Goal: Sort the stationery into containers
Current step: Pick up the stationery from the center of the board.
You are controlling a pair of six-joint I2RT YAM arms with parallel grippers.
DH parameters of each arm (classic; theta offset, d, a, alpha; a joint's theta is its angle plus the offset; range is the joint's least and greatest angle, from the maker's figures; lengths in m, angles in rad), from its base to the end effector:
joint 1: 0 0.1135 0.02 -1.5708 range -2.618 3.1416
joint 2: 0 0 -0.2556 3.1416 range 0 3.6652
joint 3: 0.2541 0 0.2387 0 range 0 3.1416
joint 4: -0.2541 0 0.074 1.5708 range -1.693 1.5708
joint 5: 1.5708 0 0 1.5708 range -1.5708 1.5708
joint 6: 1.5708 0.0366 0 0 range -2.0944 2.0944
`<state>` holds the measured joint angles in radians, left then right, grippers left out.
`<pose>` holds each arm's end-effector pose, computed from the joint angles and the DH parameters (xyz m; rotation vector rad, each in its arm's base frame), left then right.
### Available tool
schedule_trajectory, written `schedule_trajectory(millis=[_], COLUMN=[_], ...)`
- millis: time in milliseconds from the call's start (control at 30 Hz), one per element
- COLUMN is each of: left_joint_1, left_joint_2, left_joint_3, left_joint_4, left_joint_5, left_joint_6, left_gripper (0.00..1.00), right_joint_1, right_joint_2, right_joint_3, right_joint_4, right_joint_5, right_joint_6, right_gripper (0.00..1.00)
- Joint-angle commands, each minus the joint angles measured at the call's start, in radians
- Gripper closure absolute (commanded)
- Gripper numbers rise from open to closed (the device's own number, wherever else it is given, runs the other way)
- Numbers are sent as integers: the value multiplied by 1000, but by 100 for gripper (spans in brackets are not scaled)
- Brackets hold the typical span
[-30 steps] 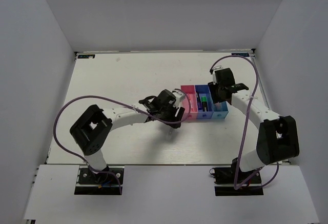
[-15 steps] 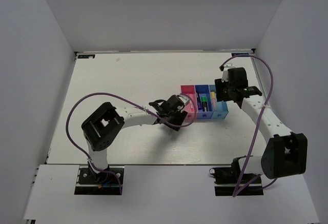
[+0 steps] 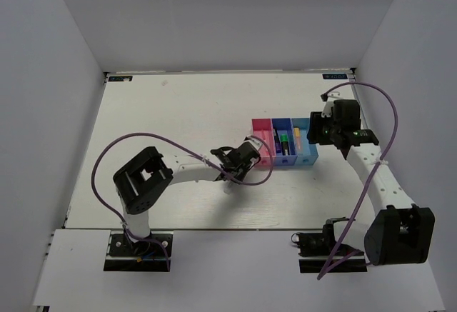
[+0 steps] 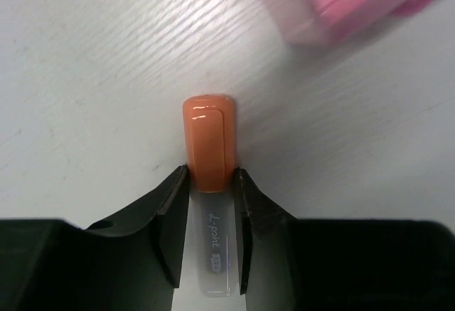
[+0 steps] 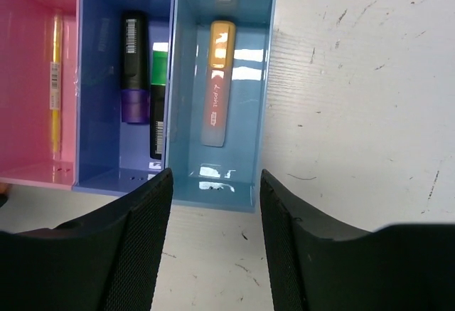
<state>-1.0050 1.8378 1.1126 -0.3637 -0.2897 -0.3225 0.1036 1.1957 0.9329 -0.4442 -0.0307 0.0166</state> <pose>0.1968 -0.2904 0.1551 0.7783 2.4684 -0.0944 0.2477 0.0269 0.2774 -0.1152 2.2764 0.0980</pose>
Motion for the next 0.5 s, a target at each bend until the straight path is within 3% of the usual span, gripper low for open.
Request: schedule_trajectory(millis=[0, 33, 67, 100, 233, 267, 300, 367, 400, 467], left_joint_1=[-4, -4, -4, -7, -10, -9, -10, -9, -6, -1], left_joint_2=[-57, -72, -86, -150, -277, -305, -325, -334, -328, -304], left_joint_3=[-68, -74, -77, -85, -62, -51, -6, 48, 84, 142], left_joint_4=[-129, -136, -141, -156, -162, -165, -162, -141, -118, -69], left_joint_5=[-66, -63, -63, -65, -32, 1, 17, 82, 105, 194], left_joint_6=[-7, -9, -9, -10, -1, -1, -3, -3, -7, -23], left_gripper=[90, 95, 97, 97, 98, 98, 98, 98, 98, 98], right_joint_1=[-24, -30, -33, -38, -50, -56, -59, -68, -68, -74], right_joint_2=[-42, -41, -45, -59, -90, -102, -105, -127, -143, -154], right_joint_3=[-9, -12, -14, -16, -45, -48, -55, -60, -62, -63], right_joint_4=[18, 13, 7, 4, 12, 13, 15, 22, 19, 22], right_joint_5=[-57, -80, -93, -100, -146, -150, -152, -150, -147, -127], right_joint_6=[20, 16, 13, 6, -9, -9, -9, -6, 5, 16], right_gripper=[44, 34, 18, 10, 10, 17, 56, 92, 100, 100])
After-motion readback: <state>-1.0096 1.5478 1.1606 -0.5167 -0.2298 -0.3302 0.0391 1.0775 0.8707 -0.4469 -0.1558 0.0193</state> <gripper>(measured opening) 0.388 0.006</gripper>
